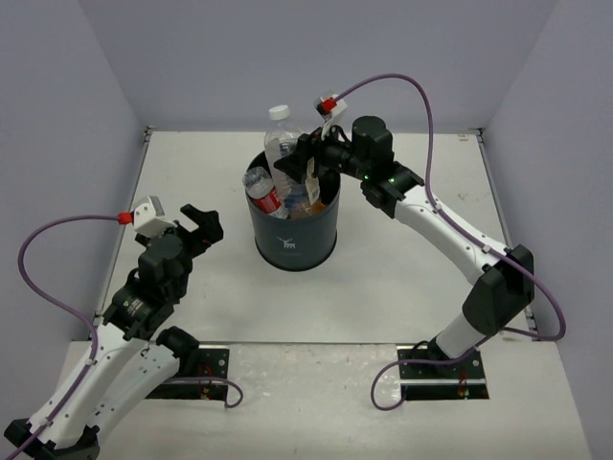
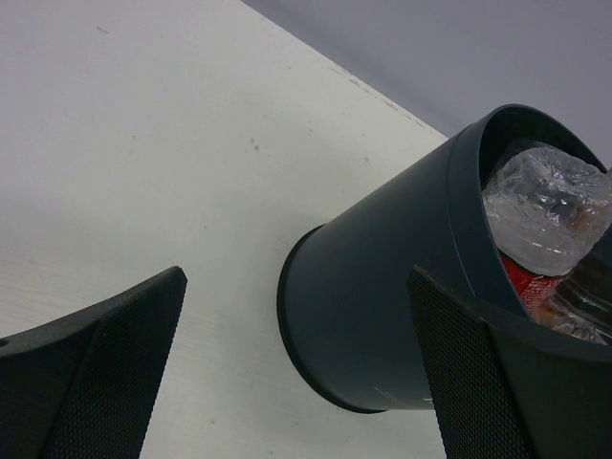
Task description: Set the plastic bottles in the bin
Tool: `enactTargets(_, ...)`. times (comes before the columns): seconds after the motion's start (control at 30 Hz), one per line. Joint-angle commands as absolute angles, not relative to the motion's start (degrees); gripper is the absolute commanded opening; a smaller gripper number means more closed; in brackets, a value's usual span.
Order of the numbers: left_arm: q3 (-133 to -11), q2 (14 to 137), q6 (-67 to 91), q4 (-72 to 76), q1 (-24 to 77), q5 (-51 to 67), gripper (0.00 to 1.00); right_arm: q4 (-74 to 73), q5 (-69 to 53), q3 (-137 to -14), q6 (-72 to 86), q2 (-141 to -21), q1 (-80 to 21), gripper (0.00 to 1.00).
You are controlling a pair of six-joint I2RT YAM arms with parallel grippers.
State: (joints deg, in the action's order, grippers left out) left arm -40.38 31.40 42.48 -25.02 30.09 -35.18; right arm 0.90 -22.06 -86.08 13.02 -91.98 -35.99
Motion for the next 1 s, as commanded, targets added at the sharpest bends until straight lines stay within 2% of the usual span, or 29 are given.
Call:
enactTargets(0.0, -39.9, 31.8, 43.0, -24.9, 30.2, -36.3, 1.00, 2.3, -18.8, -83.6, 13.7, -92.1, -36.8, 0.25)
enactTargets(0.3, -40.0, 32.6, 43.2, -25.0, 30.2, -36.1, 1.00, -2.7, -17.5, -82.5, 13.1, -93.3, -36.9, 0.30)
enactTargets(0.37, -40.0, 32.7, 43.2, -25.0, 30.2, -36.0, 1.00, -1.2, -17.3, -80.4, 11.5, -91.9, -37.4, 0.27)
enactTargets(0.43, -39.9, 32.7, 43.2, -25.0, 30.2, -36.1, 1.00, 4.3, -17.5, -75.8, 7.0, -89.9, -38.3, 0.22)
enactTargets(0.57, -39.7, 33.0, 43.3, -24.7, 30.1, -36.2, 1.00, 17.9, -16.3, -64.4, -2.8, -84.4, -41.6, 0.25)
enactTargets(0.8, -39.8, 33.5, 43.3, -24.7, 30.2, -36.3, 1.00, 13.3, -16.0, -66.7, -4.1, -88.2, -41.8, 0.21)
enactTargets(0.97, -39.9, 33.5, 43.3, -24.8, 30.2, -37.0, 1.00, 15.5, -15.1, -63.9, -3.8, -88.8, -41.8, 0.22)
